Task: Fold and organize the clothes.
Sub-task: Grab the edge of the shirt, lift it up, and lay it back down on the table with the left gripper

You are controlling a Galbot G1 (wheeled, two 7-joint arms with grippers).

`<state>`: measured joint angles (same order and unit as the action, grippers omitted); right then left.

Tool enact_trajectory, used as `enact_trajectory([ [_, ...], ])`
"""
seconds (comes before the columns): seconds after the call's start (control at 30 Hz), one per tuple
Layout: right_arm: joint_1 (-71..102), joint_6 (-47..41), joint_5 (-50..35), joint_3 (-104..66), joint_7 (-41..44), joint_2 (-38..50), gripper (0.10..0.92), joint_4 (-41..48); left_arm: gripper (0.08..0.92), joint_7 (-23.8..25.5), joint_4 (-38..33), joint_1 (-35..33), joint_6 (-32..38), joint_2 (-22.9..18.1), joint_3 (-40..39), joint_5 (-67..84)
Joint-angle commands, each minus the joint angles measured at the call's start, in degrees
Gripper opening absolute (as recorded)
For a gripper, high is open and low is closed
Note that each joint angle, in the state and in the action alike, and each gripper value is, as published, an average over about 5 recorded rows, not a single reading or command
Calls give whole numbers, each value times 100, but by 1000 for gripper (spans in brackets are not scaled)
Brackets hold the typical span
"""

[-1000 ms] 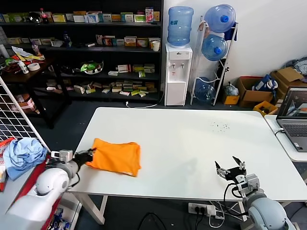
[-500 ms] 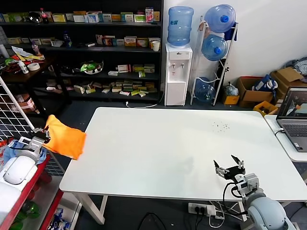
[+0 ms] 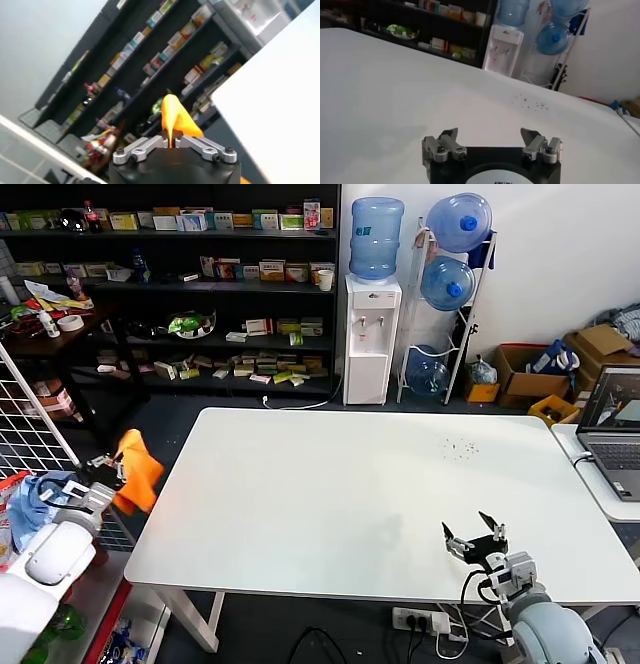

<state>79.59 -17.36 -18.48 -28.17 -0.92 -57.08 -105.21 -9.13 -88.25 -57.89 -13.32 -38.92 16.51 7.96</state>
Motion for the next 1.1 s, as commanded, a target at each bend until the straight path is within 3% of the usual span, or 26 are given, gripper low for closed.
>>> enact_trajectory([
  [0.03, 146, 25, 125, -36, 2, -85, 823, -12, 121, -346, -1563, -418, -668, -504, -762, 1332],
  [0.17, 177, 25, 190, -50, -1, -103, 823, 0, 121, -627, -1988, -467, -890, -808, -1166, 1848],
  [0.3, 193, 26, 237, -58, -18, -85, 823, -20, 121, -842, -1969, -345, -967, -1205, -1515, 2233],
  [0.87, 301, 133, 279, -261, -36, -52, 823, 20, 121, -1404, -280, 701, -963, -3997, -2148, 2573],
  [1.1, 275, 105, 253, -310, -59, -15, 823, 58, 121, -1539, 191, 1007, -892, -4915, -2179, 2583],
])
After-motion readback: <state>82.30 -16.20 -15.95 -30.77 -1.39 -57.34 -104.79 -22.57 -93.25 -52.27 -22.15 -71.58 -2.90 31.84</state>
